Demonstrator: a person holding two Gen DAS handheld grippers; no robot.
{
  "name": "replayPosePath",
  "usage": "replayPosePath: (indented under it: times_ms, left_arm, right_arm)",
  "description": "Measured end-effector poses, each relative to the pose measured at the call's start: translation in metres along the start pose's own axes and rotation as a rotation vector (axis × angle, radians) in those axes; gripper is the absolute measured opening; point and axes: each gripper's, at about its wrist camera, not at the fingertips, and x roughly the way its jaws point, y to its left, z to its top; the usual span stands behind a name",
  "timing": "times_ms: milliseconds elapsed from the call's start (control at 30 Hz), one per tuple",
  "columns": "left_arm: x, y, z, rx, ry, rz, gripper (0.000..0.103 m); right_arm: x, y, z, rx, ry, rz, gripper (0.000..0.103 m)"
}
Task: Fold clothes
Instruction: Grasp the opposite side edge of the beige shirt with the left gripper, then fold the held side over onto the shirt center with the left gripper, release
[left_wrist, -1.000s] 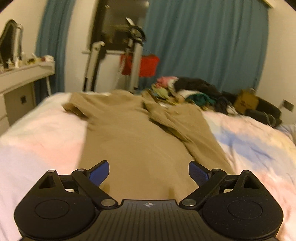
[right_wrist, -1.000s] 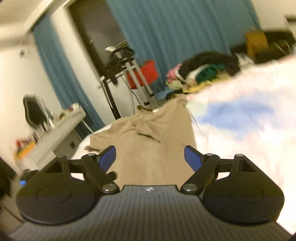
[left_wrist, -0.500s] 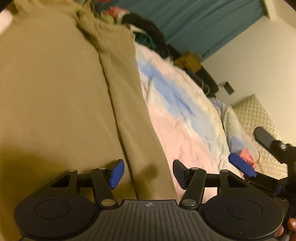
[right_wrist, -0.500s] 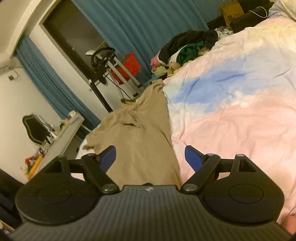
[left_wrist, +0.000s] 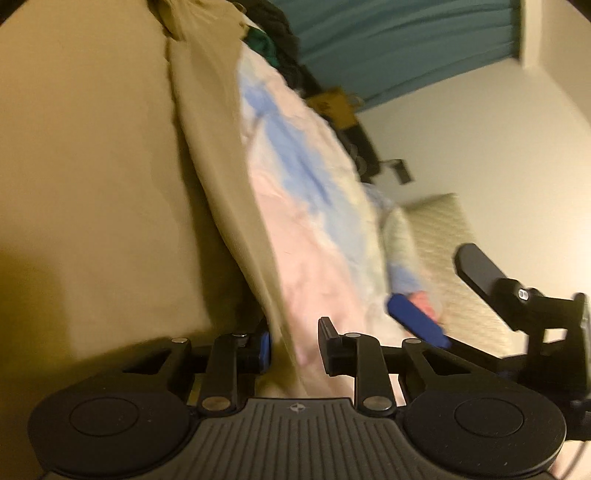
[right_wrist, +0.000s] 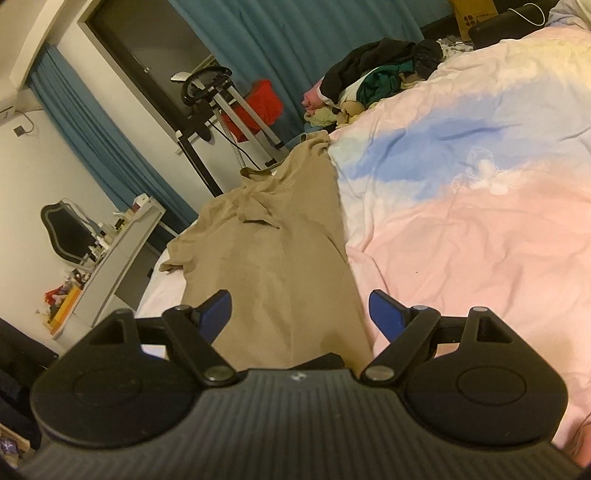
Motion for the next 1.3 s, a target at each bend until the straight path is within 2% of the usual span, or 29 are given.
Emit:
replayPosePath:
  times_ms: [67, 167, 300, 400, 467, 567, 767, 833, 1000, 1067, 1133, 1200, 1267, 1300]
  left_arm:
    - [0.006, 0.006, -0.001, -0.027, 0.017, 0.008, 0.036]
    - [0.016, 0.014, -0.005, -0.044, 0.043, 0.039, 0.037]
    - [0.017, 0.010, -0.009, -0.024, 0.065, 0.029, 0.037]
    - [0.015, 0.009, -0.014, -0.032, 0.104, 0.040, 0.026]
    - [0.012, 0.008, -0.017, -0.036, 0.129, 0.059, 0.003]
    - [0.004, 0.005, -0.017, -0.034, 0.135, 0.098, 0.004]
    - [-0.027, -0.010, -0.004, -0.072, 0.080, 0.127, 0.003]
    - [-0.036, -0.015, -0.001, -0.067, 0.059, 0.161, 0.003]
    - [-0.038, -0.014, -0.009, 0.000, 0.079, 0.379, 0.003]
    - [-0.032, -0.007, -0.012, 0.008, 0.098, 0.437, 0.004]
    - [-0.030, -0.005, -0.009, 0.000, 0.106, 0.436, 0.006]
    - [-0.029, -0.004, -0.003, -0.009, 0.113, 0.427, 0.016]
    - [-0.033, -0.005, 0.007, -0.022, 0.111, 0.410, 0.045]
    - [-0.037, -0.004, 0.015, -0.024, 0.104, 0.410, 0.050]
  right_arm:
    - [0.000, 0.001, 0.000, -0.001, 0.000, 0.001, 0.083]
    - [0.005, -0.001, -0.001, 0.000, 0.011, -0.007, 0.083]
    - [0.012, -0.006, -0.001, 0.023, 0.030, -0.023, 0.083]
    - [0.016, -0.011, -0.001, 0.043, 0.036, -0.035, 0.083]
    - [0.018, -0.013, 0.000, 0.055, 0.038, -0.040, 0.083]
    - [0.019, -0.017, 0.000, 0.076, 0.043, -0.041, 0.083]
    - [0.016, -0.022, -0.001, 0.111, 0.050, -0.034, 0.083]
    - [0.015, -0.021, -0.002, 0.105, 0.048, -0.040, 0.083]
    - [0.014, -0.017, -0.004, 0.081, 0.056, -0.057, 0.083]
    - [0.014, -0.016, -0.005, 0.069, 0.061, -0.065, 0.083]
    - [0.014, -0.015, -0.007, 0.063, 0.062, -0.078, 0.083]
    - [0.012, -0.015, -0.008, 0.060, 0.055, -0.094, 0.083]
    - [0.010, -0.015, -0.009, 0.056, 0.048, -0.109, 0.083]
    - [0.010, -0.015, -0.010, 0.052, 0.044, -0.107, 0.083]
